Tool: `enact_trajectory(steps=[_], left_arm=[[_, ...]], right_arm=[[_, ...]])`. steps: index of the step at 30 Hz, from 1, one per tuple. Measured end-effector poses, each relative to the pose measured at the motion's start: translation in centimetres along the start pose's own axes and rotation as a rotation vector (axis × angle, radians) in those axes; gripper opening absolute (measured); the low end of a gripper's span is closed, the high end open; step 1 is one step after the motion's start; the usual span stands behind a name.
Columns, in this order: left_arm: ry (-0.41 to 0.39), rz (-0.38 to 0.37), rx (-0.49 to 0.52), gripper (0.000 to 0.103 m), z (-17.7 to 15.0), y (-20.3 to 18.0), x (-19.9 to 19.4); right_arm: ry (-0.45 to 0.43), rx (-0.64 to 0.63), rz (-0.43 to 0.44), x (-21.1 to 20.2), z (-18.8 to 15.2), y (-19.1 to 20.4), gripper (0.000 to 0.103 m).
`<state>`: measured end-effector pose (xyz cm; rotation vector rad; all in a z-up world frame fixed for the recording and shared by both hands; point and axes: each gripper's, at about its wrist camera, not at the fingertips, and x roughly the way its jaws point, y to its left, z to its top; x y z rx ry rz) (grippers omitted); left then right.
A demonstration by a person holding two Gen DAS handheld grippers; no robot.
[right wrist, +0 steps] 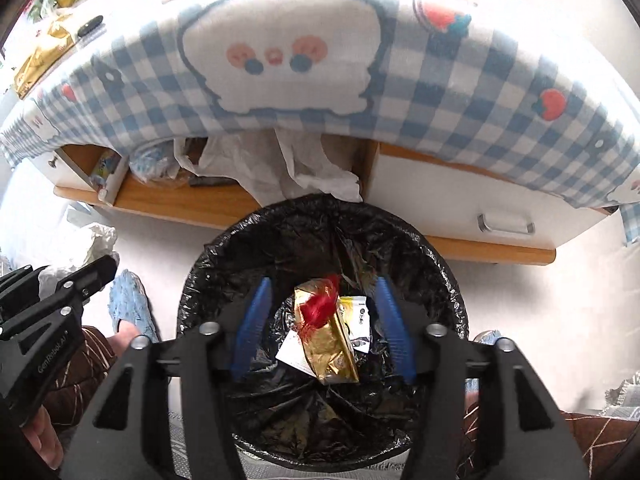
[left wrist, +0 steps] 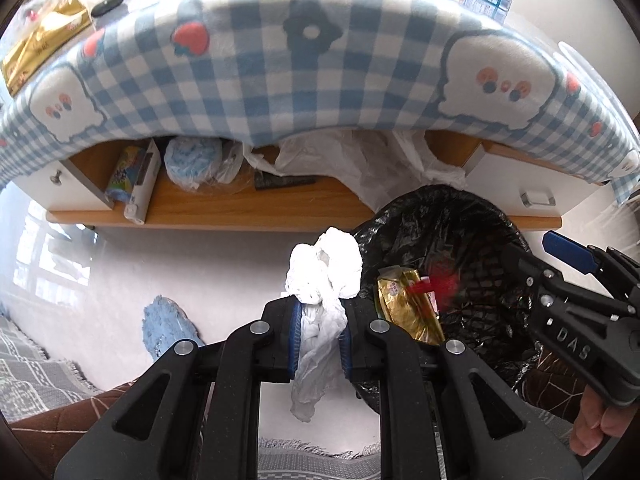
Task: Collect trash
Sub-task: 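Open right tool to drop the red net while left tool drops the tissue into the bin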
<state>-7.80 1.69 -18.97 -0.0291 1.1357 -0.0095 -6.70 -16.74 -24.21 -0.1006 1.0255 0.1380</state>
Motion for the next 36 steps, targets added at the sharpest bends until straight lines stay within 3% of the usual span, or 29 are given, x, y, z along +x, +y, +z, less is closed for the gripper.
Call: enact_trajectory(steps=[9, 14, 36], left_arm=[[-0.017, -0.011, -0.003, 0.015, 0.7, -1.9, -1.3], [-0.015, -0.02, 0.014, 0.015, 0.7, -3.6, -1.4], [0.052, -0.061, 0.11, 0.015, 0.2, -12.0, 1.8]], right_arm=[[-0.054, 0.034, -0.008, -2.4, 0.2, -2.2, 0.085], [-0.06, 0.063, -0.033, -3.1, -0.2, -4.4, 0.092], [-0.012, 0.212, -0.212, -2.8, -2.3, -15.6, 0.094]])
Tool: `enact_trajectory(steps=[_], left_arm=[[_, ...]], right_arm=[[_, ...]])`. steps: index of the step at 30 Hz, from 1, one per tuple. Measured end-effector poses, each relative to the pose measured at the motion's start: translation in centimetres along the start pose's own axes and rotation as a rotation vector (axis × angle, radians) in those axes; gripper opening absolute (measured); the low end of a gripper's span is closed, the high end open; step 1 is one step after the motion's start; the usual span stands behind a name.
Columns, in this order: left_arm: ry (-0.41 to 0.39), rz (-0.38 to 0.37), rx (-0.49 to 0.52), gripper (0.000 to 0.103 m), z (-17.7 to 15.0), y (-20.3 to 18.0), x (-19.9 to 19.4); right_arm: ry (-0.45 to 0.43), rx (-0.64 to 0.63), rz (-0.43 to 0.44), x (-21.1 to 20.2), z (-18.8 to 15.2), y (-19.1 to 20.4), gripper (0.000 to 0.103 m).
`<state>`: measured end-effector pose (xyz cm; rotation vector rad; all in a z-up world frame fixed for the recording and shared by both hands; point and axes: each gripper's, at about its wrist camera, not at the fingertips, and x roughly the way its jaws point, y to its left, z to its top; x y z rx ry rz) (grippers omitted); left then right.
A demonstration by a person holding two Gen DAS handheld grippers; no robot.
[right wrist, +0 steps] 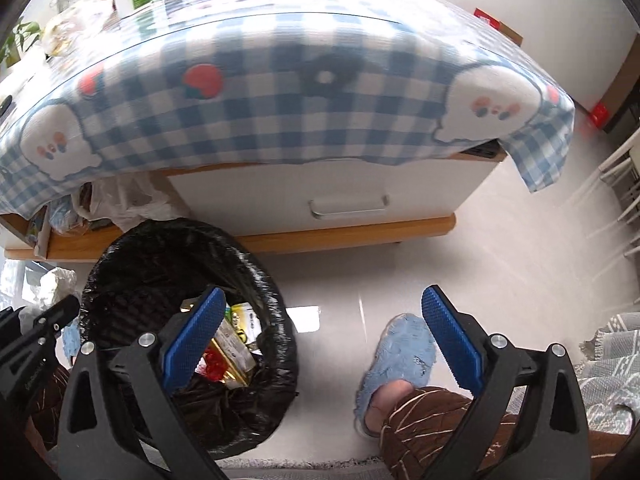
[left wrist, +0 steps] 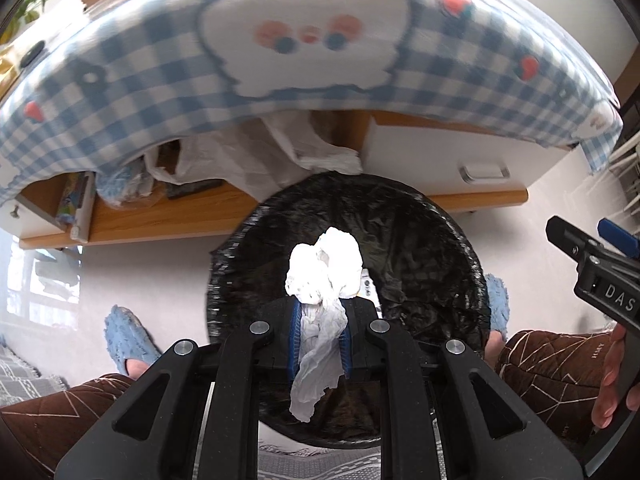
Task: Collect trash
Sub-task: 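Open right tool to drop the red net while left tool drops the tissue into the bin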
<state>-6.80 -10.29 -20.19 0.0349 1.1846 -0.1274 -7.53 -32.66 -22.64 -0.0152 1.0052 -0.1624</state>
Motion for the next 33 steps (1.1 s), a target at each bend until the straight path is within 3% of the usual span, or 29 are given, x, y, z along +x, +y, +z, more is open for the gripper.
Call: enact_trajectory(steps=[12, 16, 25, 33], left_arm=[[0.021, -0.006, 0.047, 0.019, -0.1, -3.3, 1.8], [0.008, 0.006, 0.065, 0.039, -0.2, -3.6, 1.7], [-0.05, 0.004, 0.027, 0.072, 0.5, -1.9, -0.3], [-0.139, 0.004, -0.027, 0.092, 2.2, -0.3, -4.1]], right_arm=[[0.0, 0.002, -0.027, -0.1, -0.3, -1.3, 0.094], [-0.002, 0.002, -0.027, -0.2, -0.2, -1.2, 0.094], [-0.033, 0.005, 0.005, -1.3, 0.6, -0.8, 0.094], [-0.098, 0.0, 0.055, -4.3, 2.4, -0.6, 0.094]])
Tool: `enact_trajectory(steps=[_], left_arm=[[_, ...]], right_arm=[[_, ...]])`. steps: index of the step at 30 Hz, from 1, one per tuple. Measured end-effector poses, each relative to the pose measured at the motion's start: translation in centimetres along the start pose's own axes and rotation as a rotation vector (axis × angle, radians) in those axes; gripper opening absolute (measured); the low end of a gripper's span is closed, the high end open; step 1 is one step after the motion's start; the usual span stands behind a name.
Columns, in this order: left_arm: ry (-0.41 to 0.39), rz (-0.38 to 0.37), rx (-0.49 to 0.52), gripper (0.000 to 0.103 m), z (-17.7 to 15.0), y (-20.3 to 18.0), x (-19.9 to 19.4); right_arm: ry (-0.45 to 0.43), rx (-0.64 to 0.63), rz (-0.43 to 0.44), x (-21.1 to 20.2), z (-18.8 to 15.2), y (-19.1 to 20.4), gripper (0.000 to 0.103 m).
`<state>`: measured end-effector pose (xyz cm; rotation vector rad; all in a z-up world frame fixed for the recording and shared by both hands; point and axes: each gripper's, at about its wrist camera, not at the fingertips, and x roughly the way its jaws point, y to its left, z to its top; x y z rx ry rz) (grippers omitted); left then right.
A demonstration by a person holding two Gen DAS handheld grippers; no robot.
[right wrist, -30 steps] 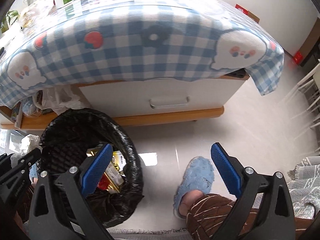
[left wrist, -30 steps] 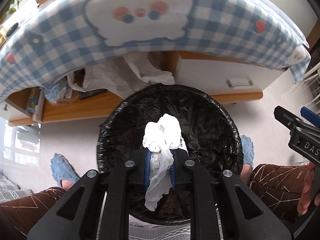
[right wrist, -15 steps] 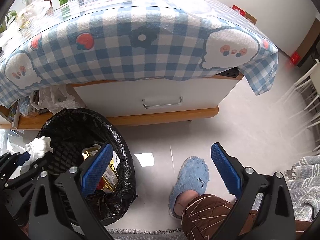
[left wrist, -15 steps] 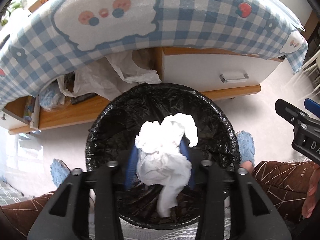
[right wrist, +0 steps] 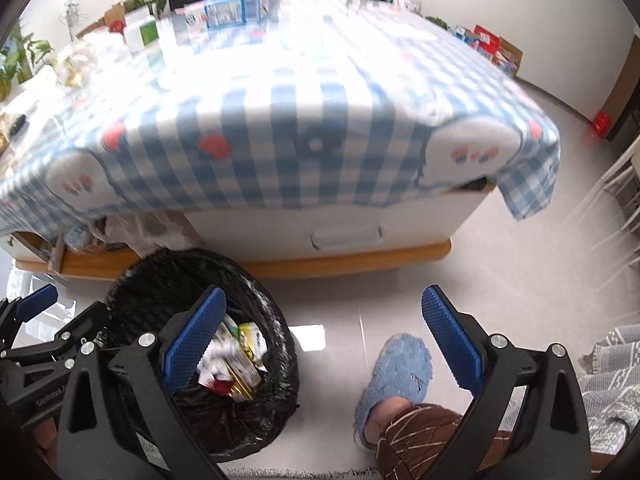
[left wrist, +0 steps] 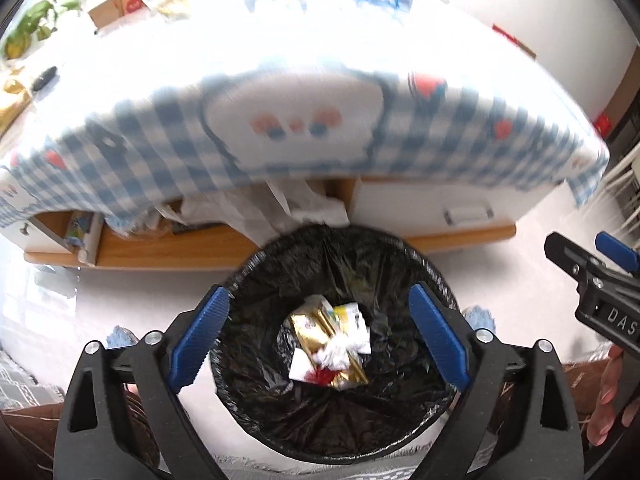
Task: Collect trash
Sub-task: 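Open right tool to drop the red net while left tool drops the tissue into the bin, then move both open tools back to the table toward the clear bag and tube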
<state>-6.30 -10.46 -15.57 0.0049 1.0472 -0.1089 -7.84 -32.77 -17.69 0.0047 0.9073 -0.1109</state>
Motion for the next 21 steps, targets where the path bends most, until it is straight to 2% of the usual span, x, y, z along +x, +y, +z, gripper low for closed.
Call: enact_trajectory(steps=[3, 11, 17, 21], left_arm=[[-0.031, -0.022, -0.009, 0.097, 1.1, 0.5, -1.5], [-0.114, -0.007, -0.005, 0.097, 3.8, 1.9, -5.9], [-0.138, 0.002, -0.044, 0.097, 6.3, 4.0, -7.9], [-0.147, 0.011, -0.067, 0.097, 8.3, 5.8, -7.9]], right_arm=[[-0.04, -0.01, 0.003, -1.5, 1.0, 0.2, 0.094], [-0.17, -0.051, 0.007, -6.0, 3.4, 0.6, 0.094], [-0.21, -0.043, 0.004, -7.7, 5.4, 0.1, 0.095], [-0.22, -0.032, 0.011, -8.0, 6.5, -0.3, 0.095]])
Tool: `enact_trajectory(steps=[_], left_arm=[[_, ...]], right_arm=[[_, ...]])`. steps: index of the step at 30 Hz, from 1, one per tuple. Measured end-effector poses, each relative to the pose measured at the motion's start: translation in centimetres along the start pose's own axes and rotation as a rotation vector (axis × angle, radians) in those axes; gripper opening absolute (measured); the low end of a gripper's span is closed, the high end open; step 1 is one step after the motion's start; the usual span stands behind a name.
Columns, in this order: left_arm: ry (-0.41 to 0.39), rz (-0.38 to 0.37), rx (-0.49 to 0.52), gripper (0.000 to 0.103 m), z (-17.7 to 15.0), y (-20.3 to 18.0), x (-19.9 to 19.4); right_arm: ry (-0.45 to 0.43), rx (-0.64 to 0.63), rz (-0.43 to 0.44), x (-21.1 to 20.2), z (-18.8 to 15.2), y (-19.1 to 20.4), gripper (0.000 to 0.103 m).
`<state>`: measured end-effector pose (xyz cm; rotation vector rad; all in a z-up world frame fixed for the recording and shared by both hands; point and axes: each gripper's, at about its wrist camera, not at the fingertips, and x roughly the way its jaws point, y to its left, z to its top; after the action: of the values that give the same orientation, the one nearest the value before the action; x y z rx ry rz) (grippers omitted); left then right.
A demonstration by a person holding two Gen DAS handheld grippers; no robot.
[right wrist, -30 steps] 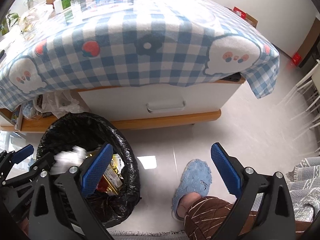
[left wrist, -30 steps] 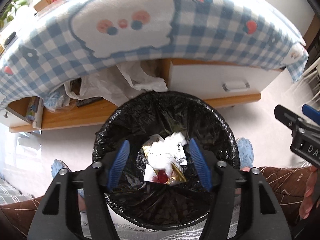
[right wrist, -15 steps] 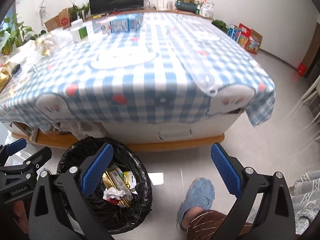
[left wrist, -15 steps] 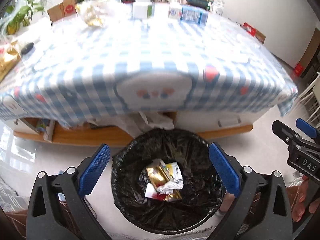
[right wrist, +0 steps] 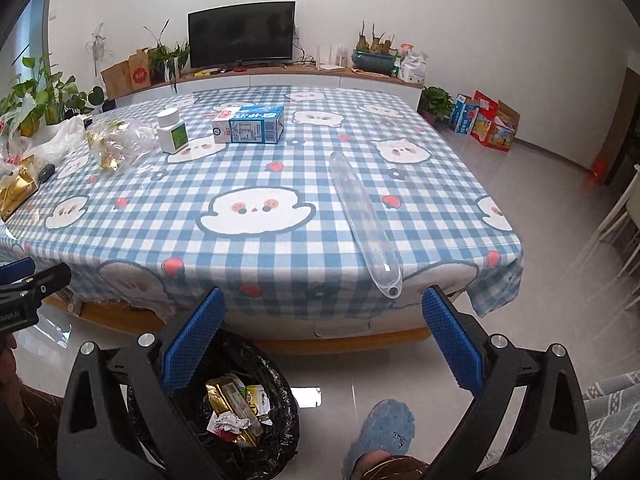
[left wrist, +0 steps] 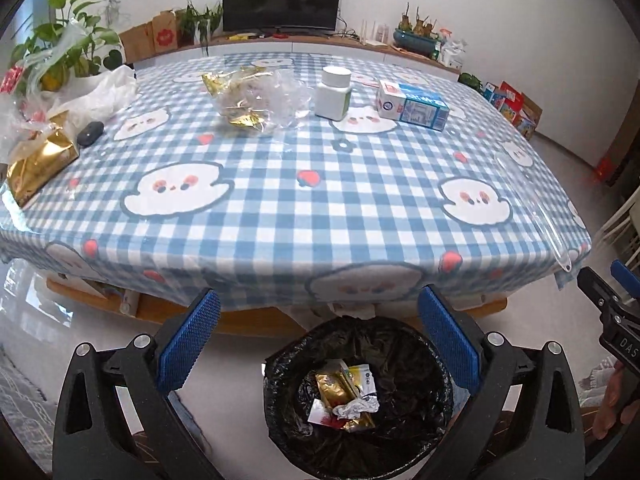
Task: Collect trash
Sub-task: 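Move both open tools back to the table toward the clear bag and tube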
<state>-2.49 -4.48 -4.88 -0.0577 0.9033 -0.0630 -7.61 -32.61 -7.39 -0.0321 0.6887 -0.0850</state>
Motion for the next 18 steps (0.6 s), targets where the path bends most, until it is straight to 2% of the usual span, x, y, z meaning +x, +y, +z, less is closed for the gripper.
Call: enact_trajectory(steps=[8, 18], left_arm=[[0.006, 0.039, -0.011, 0.097, 4.2, 2.5, 2.9], [-0.014, 0.05, -0.038, 0.097, 10.5, 4.5, 6.5]], right_arm=[[0.027, -0.021, -0.032, 3.0, 2.5, -0.3, 0.095], [0.09, -0.025, -0.026, 7.6, 5.1, -0.5, 0.094]])
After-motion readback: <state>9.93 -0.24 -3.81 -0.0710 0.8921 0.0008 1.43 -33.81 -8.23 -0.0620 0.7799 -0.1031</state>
